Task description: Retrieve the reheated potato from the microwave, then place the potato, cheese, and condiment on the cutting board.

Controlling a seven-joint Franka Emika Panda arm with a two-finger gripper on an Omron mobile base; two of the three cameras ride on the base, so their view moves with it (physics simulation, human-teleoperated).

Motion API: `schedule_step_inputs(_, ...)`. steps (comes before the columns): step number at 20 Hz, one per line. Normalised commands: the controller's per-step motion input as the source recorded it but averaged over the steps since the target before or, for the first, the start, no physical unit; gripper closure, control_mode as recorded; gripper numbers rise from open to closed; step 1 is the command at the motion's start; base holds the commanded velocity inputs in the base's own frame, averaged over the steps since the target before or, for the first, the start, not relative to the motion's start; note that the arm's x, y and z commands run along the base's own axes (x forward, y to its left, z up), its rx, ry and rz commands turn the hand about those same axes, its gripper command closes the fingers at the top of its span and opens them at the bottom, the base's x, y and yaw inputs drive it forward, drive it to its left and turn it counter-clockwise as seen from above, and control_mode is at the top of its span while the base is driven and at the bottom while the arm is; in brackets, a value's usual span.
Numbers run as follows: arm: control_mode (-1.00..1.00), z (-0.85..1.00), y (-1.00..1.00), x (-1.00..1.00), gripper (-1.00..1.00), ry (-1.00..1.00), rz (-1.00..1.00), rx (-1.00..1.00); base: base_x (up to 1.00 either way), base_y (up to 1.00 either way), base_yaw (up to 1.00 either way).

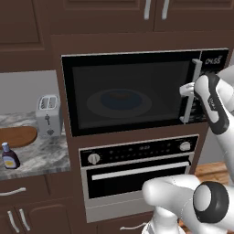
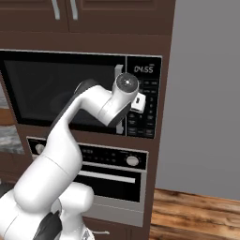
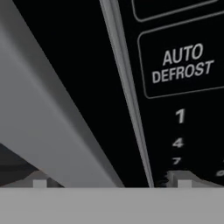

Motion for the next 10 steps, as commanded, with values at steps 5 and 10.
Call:
schedule_step_inputs(5,-1.0,-0.28,0.27,0.21,1.0,-0.08,0.0,0.0,0.0,0.0,0.0)
schedule_step_inputs(10,-1.0,-0.27,0.42,0.04,1.0,-0.1,-0.02,0.0,0.0,0.0,0.0)
